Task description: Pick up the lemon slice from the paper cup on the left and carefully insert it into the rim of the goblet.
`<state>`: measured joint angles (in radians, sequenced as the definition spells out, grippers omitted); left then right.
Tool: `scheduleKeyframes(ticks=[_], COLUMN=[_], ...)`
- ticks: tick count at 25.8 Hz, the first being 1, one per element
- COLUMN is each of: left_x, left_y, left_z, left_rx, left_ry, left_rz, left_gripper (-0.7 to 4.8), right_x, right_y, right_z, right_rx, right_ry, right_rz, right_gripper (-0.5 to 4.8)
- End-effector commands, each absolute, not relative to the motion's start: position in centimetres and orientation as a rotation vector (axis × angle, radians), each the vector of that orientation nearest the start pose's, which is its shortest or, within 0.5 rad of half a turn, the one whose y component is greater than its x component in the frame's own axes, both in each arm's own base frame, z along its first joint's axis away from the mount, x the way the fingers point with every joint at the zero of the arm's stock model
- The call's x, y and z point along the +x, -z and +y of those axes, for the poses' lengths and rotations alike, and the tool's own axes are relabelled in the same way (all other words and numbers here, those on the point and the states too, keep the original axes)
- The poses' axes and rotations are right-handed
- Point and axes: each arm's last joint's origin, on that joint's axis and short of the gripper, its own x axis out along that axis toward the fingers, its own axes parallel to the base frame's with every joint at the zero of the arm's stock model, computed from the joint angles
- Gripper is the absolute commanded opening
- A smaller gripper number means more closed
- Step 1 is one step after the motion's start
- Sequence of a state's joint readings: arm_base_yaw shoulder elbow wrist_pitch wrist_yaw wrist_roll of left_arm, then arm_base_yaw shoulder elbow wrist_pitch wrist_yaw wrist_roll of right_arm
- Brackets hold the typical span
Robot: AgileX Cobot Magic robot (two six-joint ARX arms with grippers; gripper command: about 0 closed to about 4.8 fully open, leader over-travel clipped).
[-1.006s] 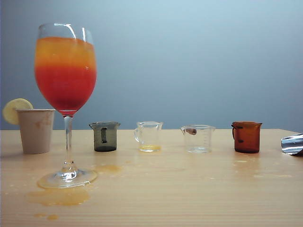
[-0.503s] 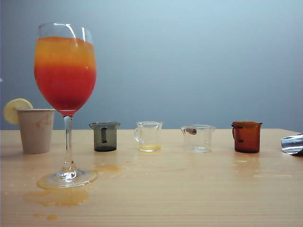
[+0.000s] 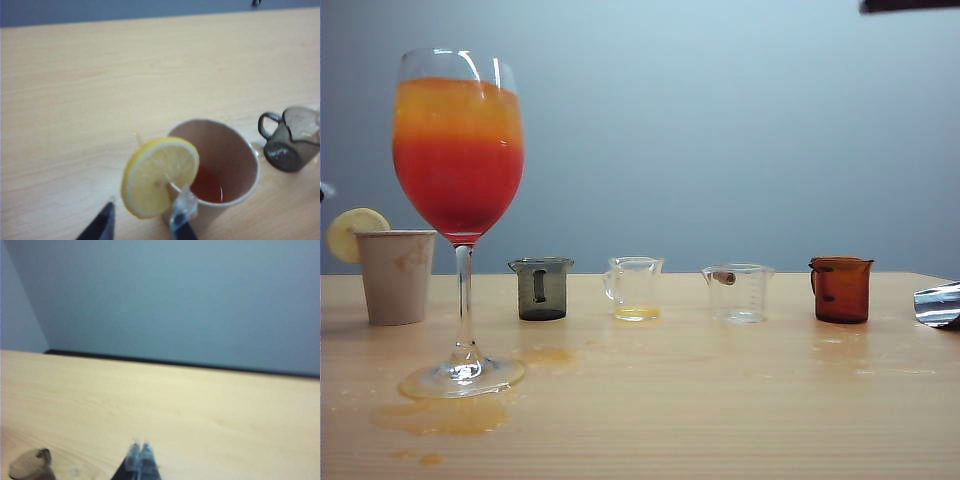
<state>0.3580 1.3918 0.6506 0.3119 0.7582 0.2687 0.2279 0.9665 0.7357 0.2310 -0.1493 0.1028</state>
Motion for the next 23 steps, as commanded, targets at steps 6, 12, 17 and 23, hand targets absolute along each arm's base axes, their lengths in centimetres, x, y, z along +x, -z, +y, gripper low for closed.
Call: scheduleKeyframes(ticks=[6,12,17,23], left_x=[27.7,28.3,29.1,29.8], left_y=[-19.3,-18.9,-18.5,-18.8], left_z=[8.2,8.3,8.4,7.8], left_rx=[0.084,0.042,-0.045,-0.059], left_ry=[0.39,0.399,0.451,0.515], left_rz=[0.294,0.263,0.224,0.205], left_gripper=[3.29,3.77,3.72,3.71], right_x=[21.0,20.9,20.9,21.0], right_y=[-32.9,-33.9,-33.8,-33.5], right_z=[6.0,6.0,6.0,6.0], right_rx=[0.041,-0.013,-0.016,-0.036], right_ry=[-0.391,-0.395,-0.393,-0.39], right_rz=[0.012,0.027,0.045,0.076], right_gripper=[-0.05,-0.05,-0.05,-0.05])
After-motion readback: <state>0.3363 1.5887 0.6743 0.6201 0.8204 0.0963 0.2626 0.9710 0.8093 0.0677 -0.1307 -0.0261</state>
